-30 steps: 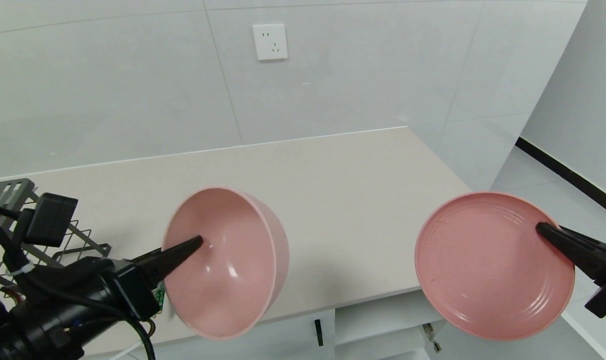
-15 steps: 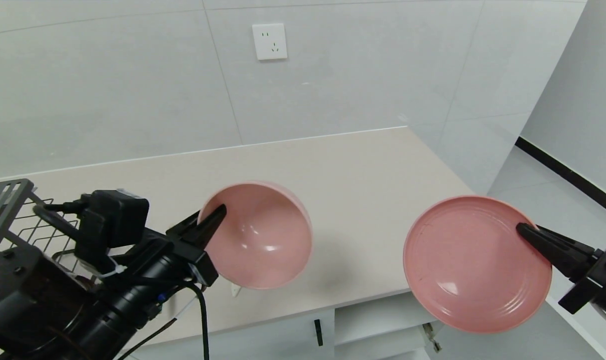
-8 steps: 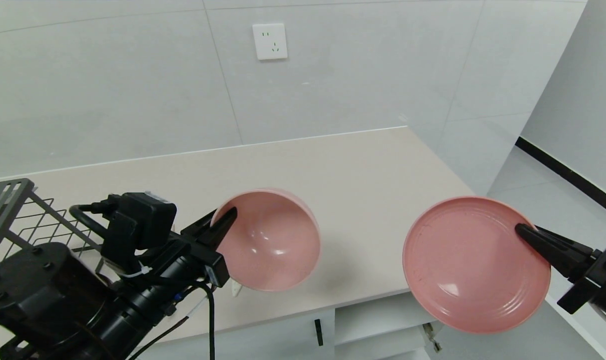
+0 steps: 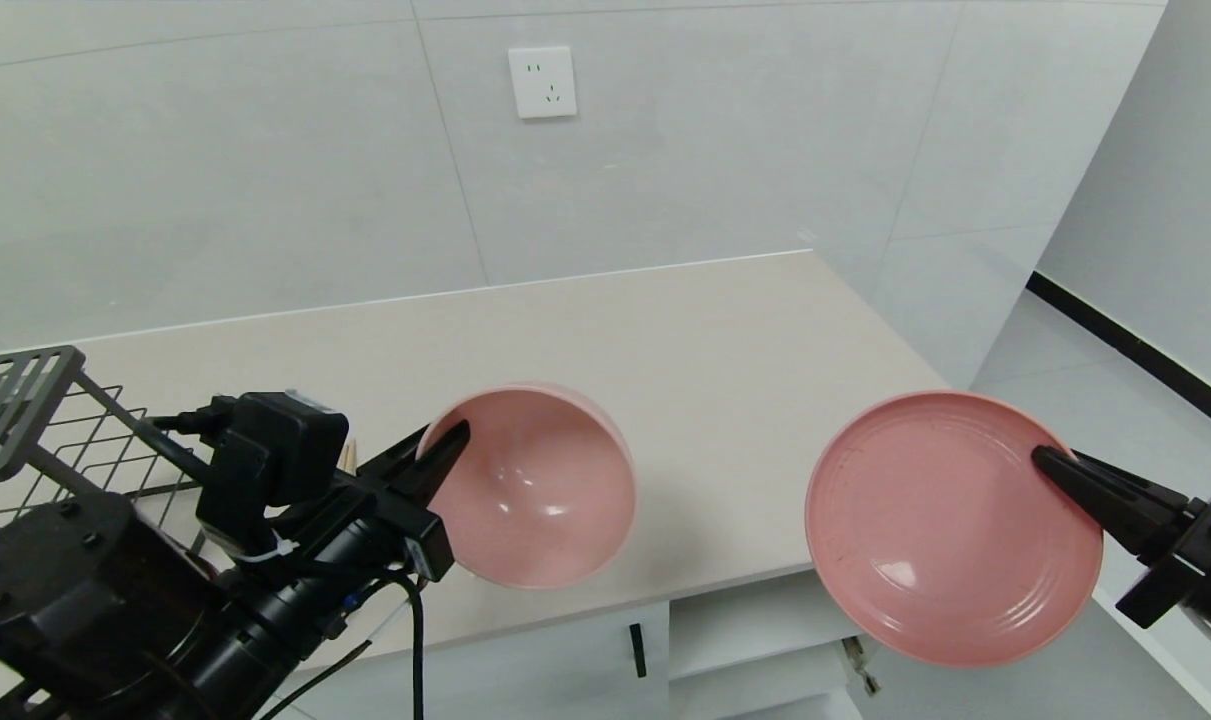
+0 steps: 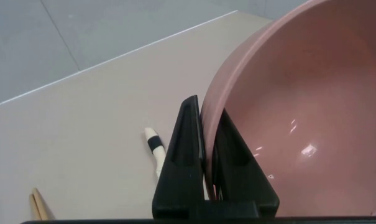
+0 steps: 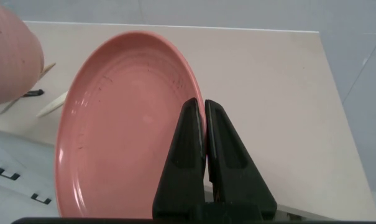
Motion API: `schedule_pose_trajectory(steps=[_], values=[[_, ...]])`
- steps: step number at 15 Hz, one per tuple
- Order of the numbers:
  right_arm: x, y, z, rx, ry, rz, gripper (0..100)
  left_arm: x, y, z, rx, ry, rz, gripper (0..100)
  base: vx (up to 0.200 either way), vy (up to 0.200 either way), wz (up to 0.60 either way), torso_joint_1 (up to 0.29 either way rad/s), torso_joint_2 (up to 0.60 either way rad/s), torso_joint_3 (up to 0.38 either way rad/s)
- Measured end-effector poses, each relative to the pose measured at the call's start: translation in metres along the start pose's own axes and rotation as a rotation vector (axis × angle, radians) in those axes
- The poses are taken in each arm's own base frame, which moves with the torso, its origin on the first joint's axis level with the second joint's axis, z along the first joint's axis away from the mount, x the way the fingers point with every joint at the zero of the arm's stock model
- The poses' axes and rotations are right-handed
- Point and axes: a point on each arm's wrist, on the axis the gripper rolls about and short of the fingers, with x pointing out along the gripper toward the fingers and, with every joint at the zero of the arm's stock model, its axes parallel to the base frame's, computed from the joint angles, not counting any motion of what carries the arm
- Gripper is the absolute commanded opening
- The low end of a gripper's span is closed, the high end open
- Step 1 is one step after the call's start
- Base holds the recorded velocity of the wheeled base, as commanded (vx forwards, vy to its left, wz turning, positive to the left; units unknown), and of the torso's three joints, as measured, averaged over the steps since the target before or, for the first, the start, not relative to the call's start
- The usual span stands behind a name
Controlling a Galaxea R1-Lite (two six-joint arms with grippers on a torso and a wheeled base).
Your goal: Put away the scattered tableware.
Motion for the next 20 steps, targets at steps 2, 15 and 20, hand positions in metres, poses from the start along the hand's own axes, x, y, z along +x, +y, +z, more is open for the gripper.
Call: schedule_pose_trajectory(steps=[2, 15, 20], values=[[0.000, 0.000, 0.000, 0.000, -0.001, 0.000, 0, -0.001, 0.000, -0.001, 0.000, 0.004, 0.000, 0, -0.100, 0.000, 0.00, 0.001, 0.00, 0.001], [-0.003, 0.000, 0.004, -0.008, -0.024, -0.027, 0, -0.051, -0.003, -0.002, -0.058, 0.035, -0.061, 0, -0.062, 0.000, 0.00, 0.001, 0.00, 0.001], [-0.009, 0.002, 0.009, -0.011, -0.037, -0.043, 0, -0.050, -0.003, -0.004, -0.142, 0.050, -0.027, 0, 0.000, 0.000, 0.00, 0.000, 0.00, 0.000]])
